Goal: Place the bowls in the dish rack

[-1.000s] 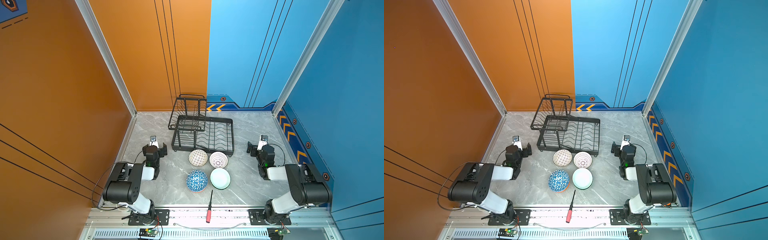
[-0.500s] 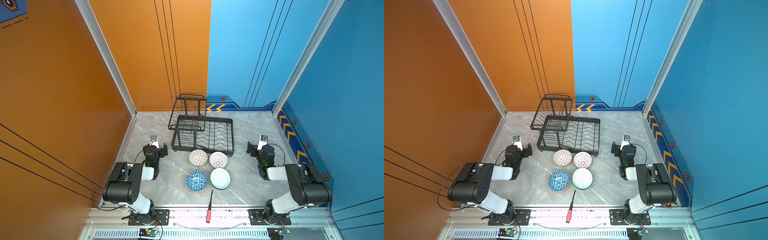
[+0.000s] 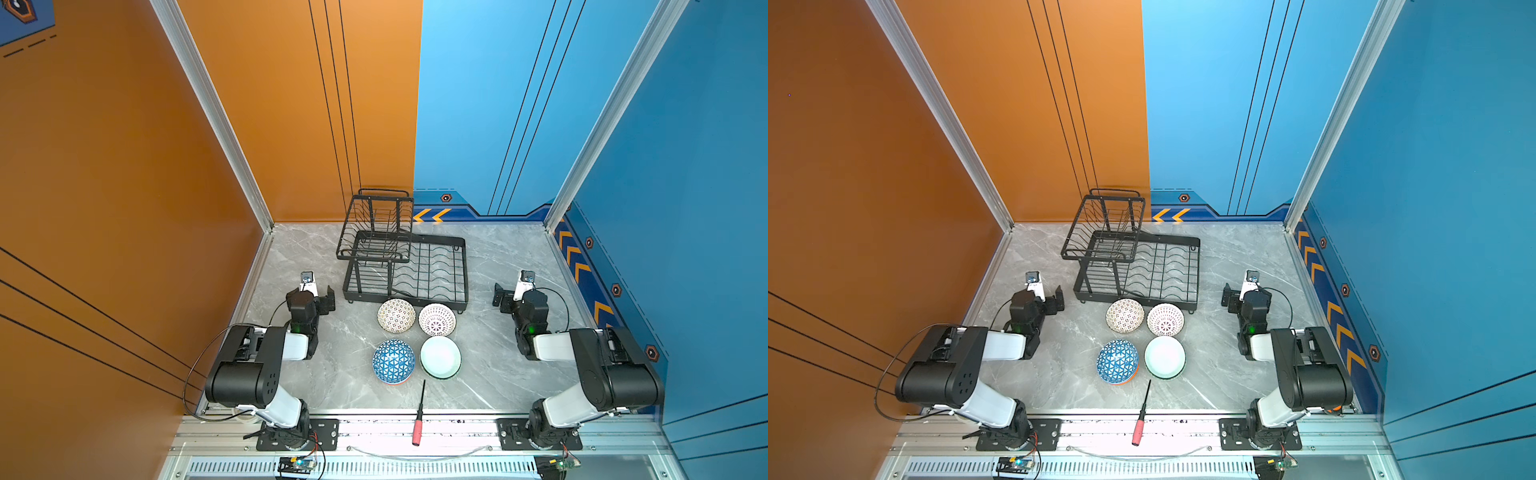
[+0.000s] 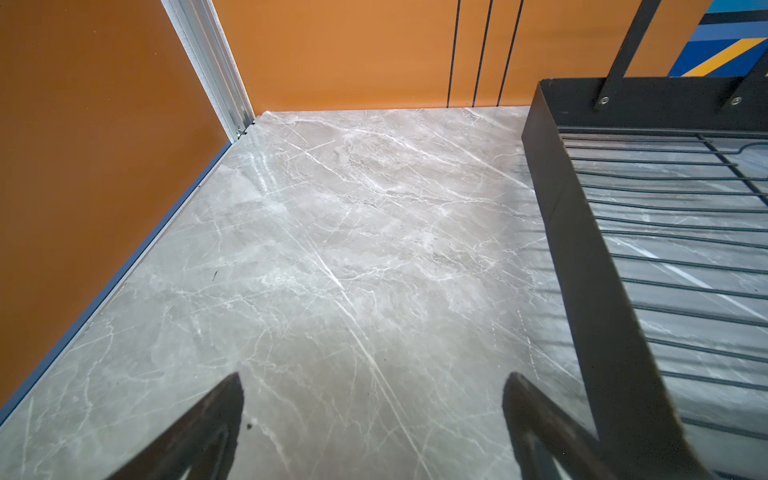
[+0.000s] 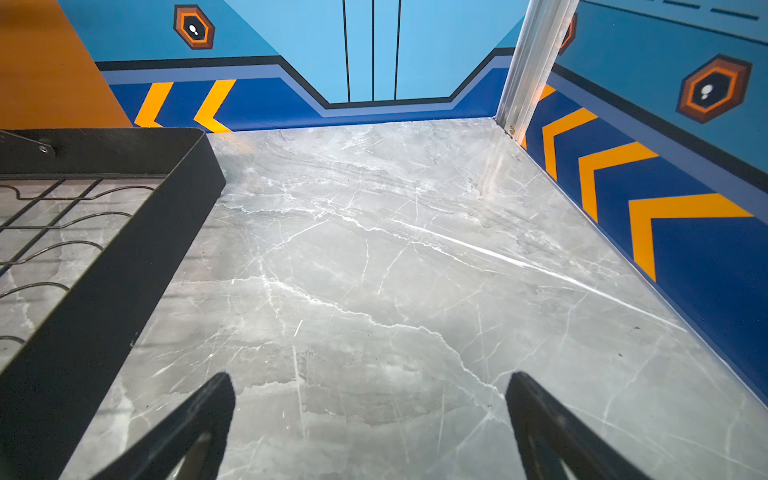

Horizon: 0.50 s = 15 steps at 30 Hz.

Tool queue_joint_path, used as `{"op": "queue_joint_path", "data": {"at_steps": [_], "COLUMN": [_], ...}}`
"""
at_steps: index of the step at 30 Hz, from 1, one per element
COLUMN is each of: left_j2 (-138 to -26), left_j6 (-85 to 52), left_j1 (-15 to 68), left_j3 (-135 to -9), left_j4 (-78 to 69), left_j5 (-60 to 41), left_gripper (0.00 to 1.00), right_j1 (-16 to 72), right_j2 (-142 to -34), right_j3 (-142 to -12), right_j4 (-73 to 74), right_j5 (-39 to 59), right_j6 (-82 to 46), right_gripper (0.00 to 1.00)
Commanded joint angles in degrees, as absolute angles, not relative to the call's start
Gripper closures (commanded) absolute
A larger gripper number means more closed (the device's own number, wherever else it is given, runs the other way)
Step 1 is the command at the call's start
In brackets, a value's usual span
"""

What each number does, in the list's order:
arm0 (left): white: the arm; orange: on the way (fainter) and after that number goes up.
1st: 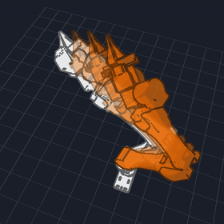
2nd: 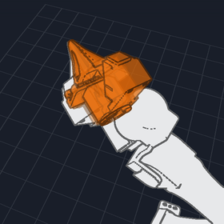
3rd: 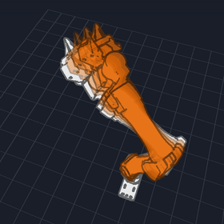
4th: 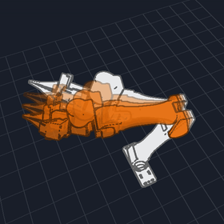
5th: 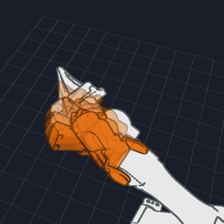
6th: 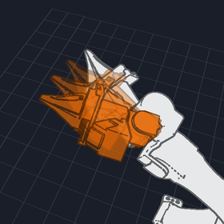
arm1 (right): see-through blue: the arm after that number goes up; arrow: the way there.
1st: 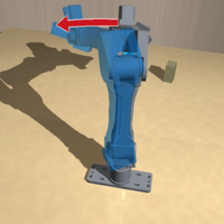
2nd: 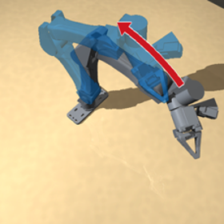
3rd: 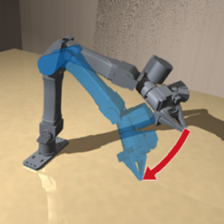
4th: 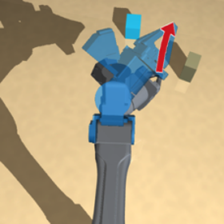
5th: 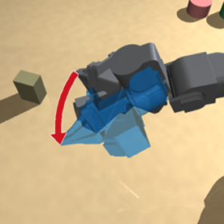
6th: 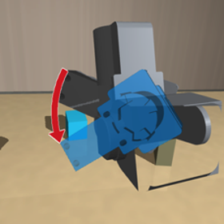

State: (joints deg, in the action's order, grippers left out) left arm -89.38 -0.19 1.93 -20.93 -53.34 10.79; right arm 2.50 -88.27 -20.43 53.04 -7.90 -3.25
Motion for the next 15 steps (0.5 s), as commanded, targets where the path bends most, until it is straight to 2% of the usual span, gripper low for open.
{"op": "queue_joint_path", "data": {"at_steps": [1, 6, 8, 15], "left_j2": [-89.7, -89.7, -88.8, -73.0], "left_j6": [0.6, 0.7, 0.3, -0.6], "left_j1": [2.2, 2.4, 3.0, 6.2], "left_j3": [-21.7, -21.7, -21.6, -24.1], "left_j4": [-53.3, -53.3, -53.2, -35.8], "left_j5": [10.2, 10.5, 14.5, 25.0], "left_gripper": [0.02, 0.02, 0.02, 0.02], "right_j1": [2.9, 2.8, 2.7, 3.9], "right_j2": [-88.7, -88.7, -88.4, -75.5], "right_j3": [-21.0, -21.1, -21.3, -23.8], "right_j4": [52.8, 52.7, 52.2, 37.3], "right_j5": [-9.8, -9.5, -10.1, -13.3], "right_j6": [-2.8, -2.9, -3.1, -3.5], "right_gripper": [0.0, 0.0, 0.0, 0.0]}}
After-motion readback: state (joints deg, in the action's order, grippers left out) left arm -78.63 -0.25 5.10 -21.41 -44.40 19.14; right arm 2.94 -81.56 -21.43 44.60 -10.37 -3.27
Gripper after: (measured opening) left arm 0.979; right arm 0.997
